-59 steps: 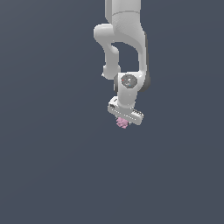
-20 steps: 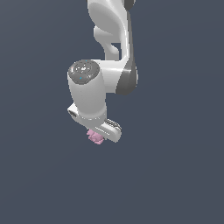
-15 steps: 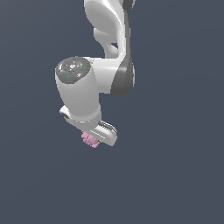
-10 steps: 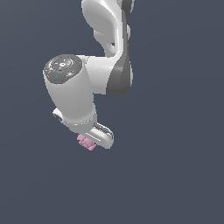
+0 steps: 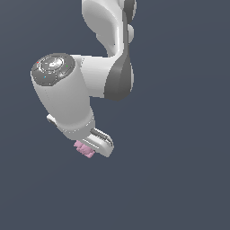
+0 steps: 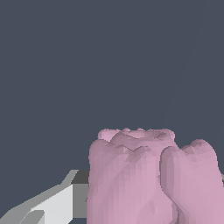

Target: Pick up the object and move it to a goal position.

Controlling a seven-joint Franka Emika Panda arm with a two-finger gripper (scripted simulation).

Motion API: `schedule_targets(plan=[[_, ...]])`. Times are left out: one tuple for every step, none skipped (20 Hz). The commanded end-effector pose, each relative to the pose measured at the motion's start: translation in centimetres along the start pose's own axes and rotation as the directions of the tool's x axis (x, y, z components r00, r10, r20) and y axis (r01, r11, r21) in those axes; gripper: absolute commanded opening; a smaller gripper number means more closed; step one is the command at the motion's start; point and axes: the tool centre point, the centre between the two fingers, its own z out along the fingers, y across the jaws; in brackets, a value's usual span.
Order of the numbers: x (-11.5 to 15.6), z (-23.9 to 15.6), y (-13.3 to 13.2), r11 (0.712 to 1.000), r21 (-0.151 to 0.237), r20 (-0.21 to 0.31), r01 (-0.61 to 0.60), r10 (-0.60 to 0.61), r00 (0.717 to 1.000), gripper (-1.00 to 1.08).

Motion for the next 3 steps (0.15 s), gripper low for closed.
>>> schedule_targets(plan=[[0.18,-0.12,-0.01,1.0,0.0,0.0,0.0,0.0,1.0,-1.0],[0.2,-0.13,-0.01,1.0,0.0,0.0,0.0,0.0,1.0,-1.0],[0.21,-0.14,-0.01,1.0,0.0,0.0,0.0,0.0,1.0,-1.0]])
